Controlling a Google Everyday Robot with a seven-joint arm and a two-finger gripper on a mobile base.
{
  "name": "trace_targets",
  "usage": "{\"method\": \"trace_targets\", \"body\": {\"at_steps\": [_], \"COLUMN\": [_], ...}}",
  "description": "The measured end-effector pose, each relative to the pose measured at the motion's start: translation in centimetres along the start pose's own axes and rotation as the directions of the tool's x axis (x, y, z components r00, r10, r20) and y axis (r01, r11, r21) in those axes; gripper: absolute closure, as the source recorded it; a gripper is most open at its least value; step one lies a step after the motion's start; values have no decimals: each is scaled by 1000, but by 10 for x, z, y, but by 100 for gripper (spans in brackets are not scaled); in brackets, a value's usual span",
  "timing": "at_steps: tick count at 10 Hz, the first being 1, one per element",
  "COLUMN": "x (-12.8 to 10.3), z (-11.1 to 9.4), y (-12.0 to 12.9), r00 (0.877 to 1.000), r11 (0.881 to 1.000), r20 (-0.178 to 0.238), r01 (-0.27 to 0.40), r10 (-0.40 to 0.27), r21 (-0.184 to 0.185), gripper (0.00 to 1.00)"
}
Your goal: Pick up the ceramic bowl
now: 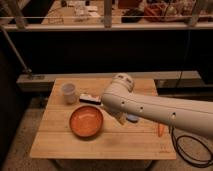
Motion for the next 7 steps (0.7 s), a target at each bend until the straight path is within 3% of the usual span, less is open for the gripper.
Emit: {"method": "trace_targets", "body": {"at_steps": [7], "x": [-10], "z": [23], "y": [-12], "r00": [993], "r11": [992], "r20": [6], "r01": [118], "r10": [-119], "r21": [33], "gripper": [20]}}
